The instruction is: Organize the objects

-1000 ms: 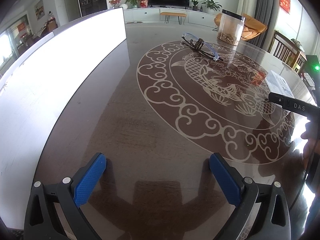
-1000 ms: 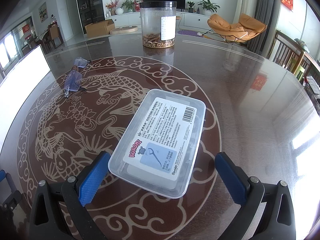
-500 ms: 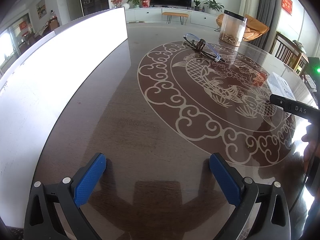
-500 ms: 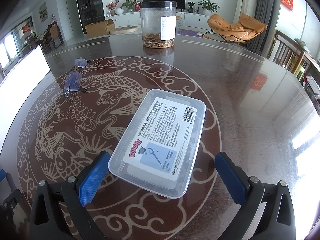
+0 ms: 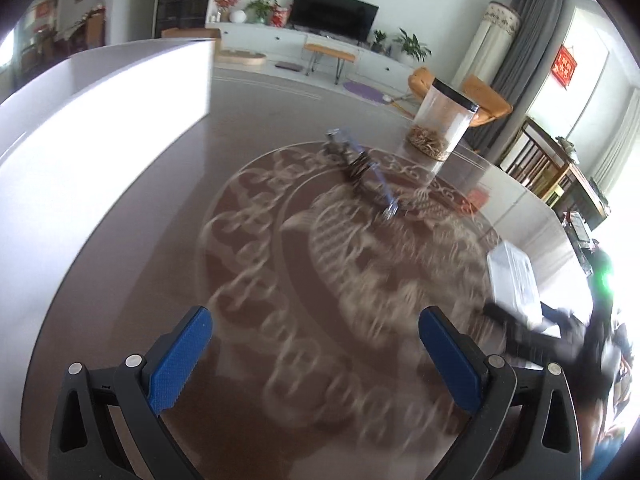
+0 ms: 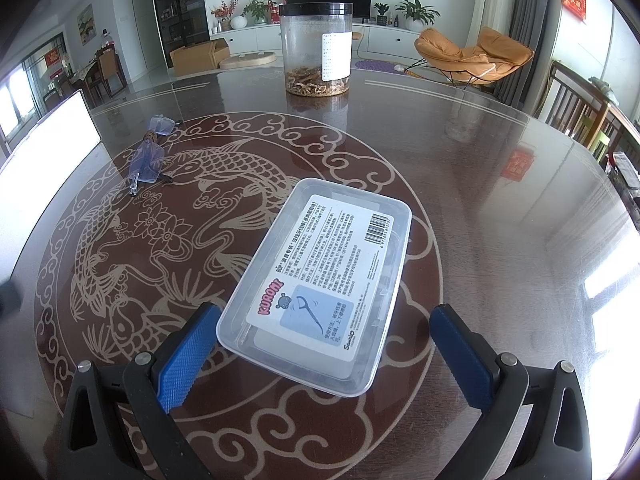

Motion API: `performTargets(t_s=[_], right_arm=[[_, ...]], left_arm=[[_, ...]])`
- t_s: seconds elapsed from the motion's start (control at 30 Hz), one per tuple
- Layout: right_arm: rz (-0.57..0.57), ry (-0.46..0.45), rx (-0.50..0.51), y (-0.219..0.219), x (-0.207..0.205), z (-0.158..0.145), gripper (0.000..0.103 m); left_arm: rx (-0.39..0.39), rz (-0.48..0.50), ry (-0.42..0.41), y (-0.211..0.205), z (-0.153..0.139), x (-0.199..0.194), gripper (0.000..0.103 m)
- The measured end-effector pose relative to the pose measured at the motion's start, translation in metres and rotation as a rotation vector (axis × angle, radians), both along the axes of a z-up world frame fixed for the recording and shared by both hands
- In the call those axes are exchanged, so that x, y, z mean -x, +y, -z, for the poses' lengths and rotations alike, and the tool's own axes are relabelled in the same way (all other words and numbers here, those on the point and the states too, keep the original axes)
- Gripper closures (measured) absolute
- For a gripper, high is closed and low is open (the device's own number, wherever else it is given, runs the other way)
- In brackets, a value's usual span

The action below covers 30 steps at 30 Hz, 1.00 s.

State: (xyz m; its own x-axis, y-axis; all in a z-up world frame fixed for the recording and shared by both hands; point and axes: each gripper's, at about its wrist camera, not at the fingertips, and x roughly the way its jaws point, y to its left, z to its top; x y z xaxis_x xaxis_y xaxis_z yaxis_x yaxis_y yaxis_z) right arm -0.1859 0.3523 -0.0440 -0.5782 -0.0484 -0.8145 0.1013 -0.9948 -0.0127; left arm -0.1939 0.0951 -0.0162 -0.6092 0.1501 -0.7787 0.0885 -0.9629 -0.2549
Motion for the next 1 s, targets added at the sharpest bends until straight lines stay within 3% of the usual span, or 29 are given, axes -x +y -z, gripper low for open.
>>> performTargets(t_s=[0.13, 0.2, 0.37, 0.4, 0.43, 0.5, 0.63, 0.87, 1.0], right_arm=[[0.0, 0.0, 0.0, 0.0, 0.0, 0.0, 0.0], [0.0, 0.0, 0.0, 0.0, 0.001, 0.0, 0.0], [0.0, 0.0, 0.0, 0.0, 0.0, 0.0, 0.0], [0.0, 0.0, 0.0, 0.0, 0.0, 0.0, 0.0], [0.0, 0.0, 0.0, 0.0, 0.0, 0.0, 0.0], [0.0, 0.0, 0.0, 0.0, 0.0, 0.0, 0.0], [0.0, 0.0, 0.0, 0.0, 0.0, 0.0, 0.0], [0.0, 0.0, -0.003, -0.002, 0.001, 0.0, 0.0], [0.0, 0.0, -0.002, -0.002, 0.001, 0.0, 0.0]], left_arm=[[-0.006, -0.014, -0.01, 0.022, -0.008, 0.056, 0.0], [0.029, -0.022, -0.041, 0.036, -0.008, 0.09, 0.0], [0.237, 0.011, -0.139, 0.07, 0.013, 0.15, 0.002], [0.266, 0.027, -0.137, 0.071, 0.017, 0.152, 0.019], [0.267, 0.052, -0.124, 0.07, 0.02, 0.152, 0.025], [0.274, 0.062, -0.063, 0.059, 0.014, 0.144, 0.076], [0.288, 0.091, -0.024, 0.039, 0.014, 0.109, 0.076], [0.292, 0.112, 0.02, 0.01, 0.013, -0.032, 0.076], [0.297, 0.094, 0.017, 0.006, 0.013, -0.069, 0.076]])
